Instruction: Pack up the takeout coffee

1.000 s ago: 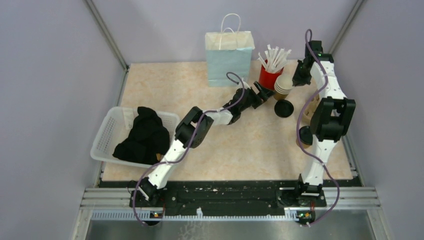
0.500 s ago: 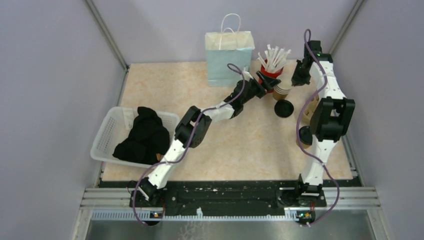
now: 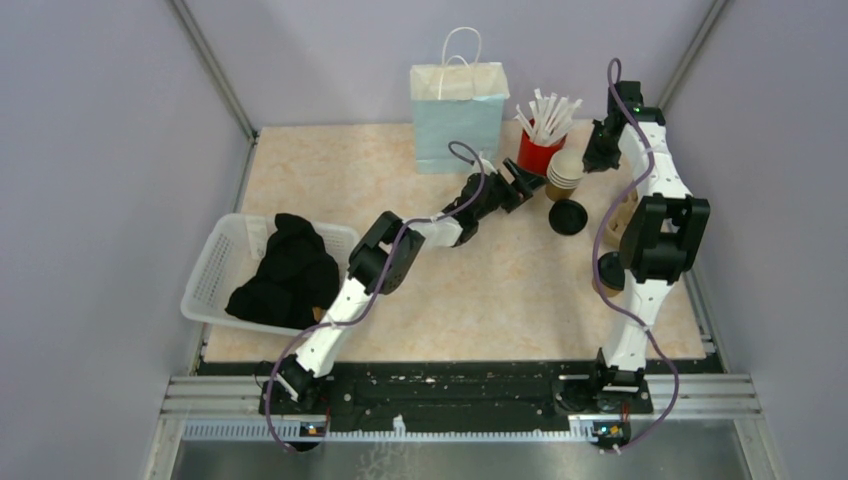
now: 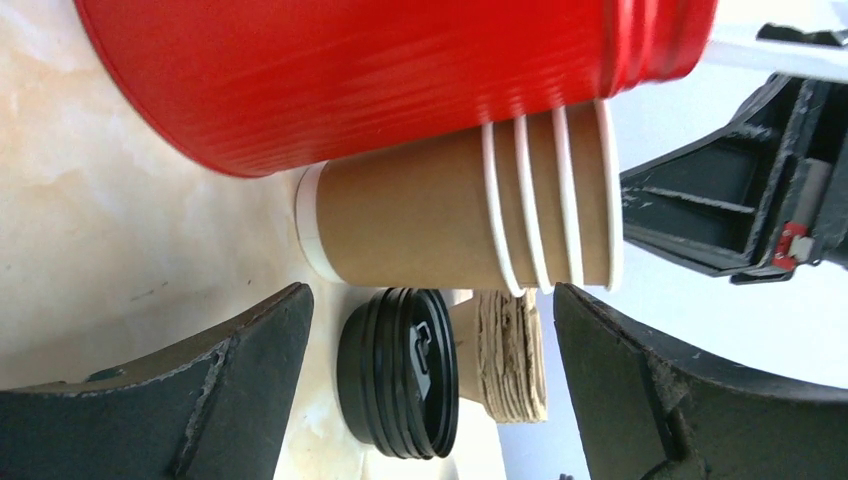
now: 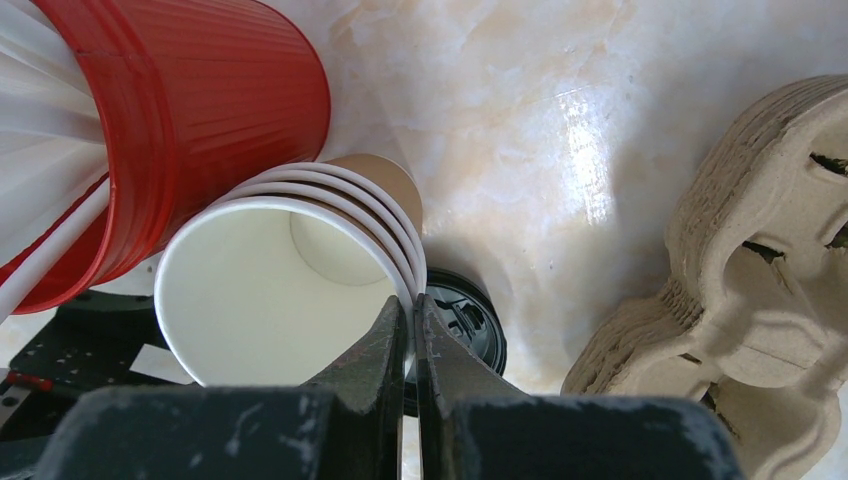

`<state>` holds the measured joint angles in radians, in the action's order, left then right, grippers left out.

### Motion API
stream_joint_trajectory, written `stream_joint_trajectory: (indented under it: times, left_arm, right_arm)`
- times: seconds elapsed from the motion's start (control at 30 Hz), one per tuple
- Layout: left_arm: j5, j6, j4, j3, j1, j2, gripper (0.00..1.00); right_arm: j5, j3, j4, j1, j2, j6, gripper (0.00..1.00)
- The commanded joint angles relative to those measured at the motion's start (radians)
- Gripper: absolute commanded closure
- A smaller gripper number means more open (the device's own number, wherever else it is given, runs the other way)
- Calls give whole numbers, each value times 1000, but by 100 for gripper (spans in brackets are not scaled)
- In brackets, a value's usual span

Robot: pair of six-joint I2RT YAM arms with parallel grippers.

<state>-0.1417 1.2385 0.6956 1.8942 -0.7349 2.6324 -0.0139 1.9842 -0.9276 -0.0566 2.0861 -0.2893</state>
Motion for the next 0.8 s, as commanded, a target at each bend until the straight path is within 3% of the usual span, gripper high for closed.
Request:
stream_joint_trajectory:
  times: [0.0,0.2,0.53,0.77]
  left_arm:
    - [-10,9,81,70,7,-13,5]
    - [-13,22,46,114,5,13,2]
    - [-10,34,24,143,4,39,17]
    - [-3,35,6,167,3,50,17]
  right_arm:
    - [2,25,0,13,1,-3,100]
    - [6,20,-1,13,5,-3,100]
    - [11,20,-1,15,6,-5,100]
    - [11,18,-1,14,5,-2,100]
